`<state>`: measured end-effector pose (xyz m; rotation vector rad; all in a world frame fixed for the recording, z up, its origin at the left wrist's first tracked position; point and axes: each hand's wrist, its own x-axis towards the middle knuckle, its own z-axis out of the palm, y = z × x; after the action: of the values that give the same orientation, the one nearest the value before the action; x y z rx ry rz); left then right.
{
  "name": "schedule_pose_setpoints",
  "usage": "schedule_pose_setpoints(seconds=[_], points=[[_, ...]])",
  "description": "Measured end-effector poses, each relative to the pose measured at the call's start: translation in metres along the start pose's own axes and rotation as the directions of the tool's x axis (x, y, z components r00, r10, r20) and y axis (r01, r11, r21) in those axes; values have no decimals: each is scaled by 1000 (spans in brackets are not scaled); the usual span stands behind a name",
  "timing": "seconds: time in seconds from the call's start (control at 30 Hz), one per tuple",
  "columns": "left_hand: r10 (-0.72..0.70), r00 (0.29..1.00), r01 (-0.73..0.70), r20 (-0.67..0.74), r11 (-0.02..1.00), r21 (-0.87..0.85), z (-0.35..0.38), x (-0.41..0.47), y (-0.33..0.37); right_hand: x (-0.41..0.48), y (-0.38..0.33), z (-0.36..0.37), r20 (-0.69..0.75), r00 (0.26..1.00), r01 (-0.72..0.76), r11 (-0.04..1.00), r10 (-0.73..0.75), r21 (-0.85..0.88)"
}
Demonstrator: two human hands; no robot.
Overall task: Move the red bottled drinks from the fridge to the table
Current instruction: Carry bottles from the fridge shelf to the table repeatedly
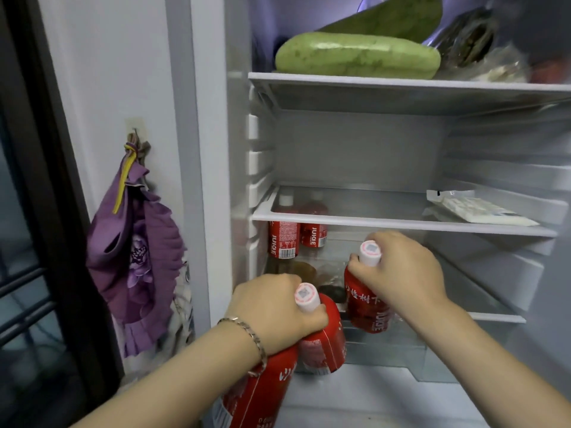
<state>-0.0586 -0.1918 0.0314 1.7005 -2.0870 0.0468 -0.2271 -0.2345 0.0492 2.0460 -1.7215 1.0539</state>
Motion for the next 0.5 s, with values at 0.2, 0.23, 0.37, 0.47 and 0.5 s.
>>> schedule_pose_setpoints(seconds=[0.2,0.23,0.37,0.47,0.5], points=[[-133,989,137,-65,989,62,-21,-55,6,-12,-35,-13,330,873,349,933,-359,92],[-172,981,180,-86,980,90,-23,-71,7,-19,-42,-13,352,837,396,907,-420,140],[-354,924,376,-147,913,160,-30,-136,3,-54,-74,-8,299,691,618,753,-658,227],[-522,834,550,-180,812,193,-39,-205,5,-94,-112,-9,287,538,712,609,-793,349],[-556,810,586,-188,780,220,-41,-226,6,-109,-124,-9,277,503,728,574,-819,374]])
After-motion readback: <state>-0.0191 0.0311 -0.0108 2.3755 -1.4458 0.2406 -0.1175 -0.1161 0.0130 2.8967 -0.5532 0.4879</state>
